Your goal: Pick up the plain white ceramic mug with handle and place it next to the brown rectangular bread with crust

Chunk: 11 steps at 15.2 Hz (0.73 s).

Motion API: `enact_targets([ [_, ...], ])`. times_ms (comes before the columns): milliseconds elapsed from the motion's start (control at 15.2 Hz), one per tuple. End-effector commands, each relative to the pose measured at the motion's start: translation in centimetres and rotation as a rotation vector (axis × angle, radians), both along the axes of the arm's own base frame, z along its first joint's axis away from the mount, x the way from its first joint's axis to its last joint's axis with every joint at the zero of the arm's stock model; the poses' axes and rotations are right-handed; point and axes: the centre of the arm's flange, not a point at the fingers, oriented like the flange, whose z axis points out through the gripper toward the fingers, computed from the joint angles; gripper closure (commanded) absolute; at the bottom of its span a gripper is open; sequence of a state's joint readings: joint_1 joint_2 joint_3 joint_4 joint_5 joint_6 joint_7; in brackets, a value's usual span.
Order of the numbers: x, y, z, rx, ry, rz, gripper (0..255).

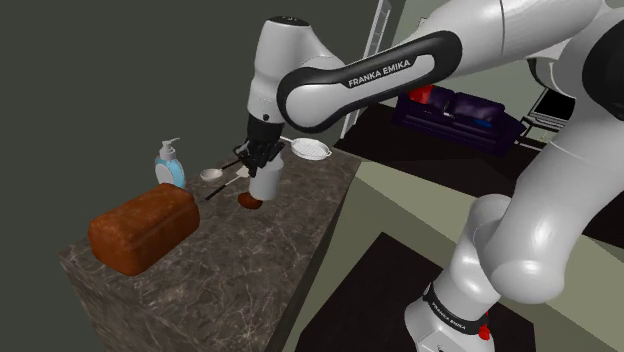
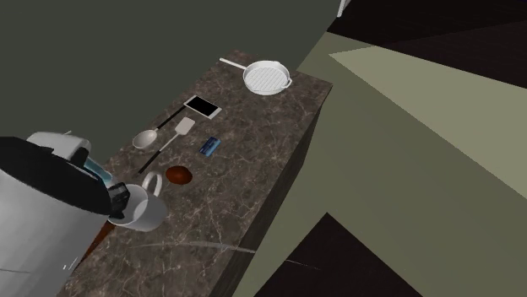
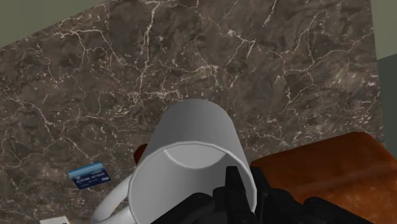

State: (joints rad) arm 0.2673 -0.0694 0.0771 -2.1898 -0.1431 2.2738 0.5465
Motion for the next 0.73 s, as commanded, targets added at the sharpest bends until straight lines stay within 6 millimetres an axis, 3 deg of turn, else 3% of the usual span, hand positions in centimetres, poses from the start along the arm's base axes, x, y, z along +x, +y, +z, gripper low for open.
enact_targets([
  [0,-0.6,2.8,0.0,0.0,0.0,-0.002,255],
  [528,-2.9,13.4,0.0,0.0,0.0,-0.002,255],
  [660,-2.9,13.4,-1.0,0.0,0.0,-0.002,255],
])
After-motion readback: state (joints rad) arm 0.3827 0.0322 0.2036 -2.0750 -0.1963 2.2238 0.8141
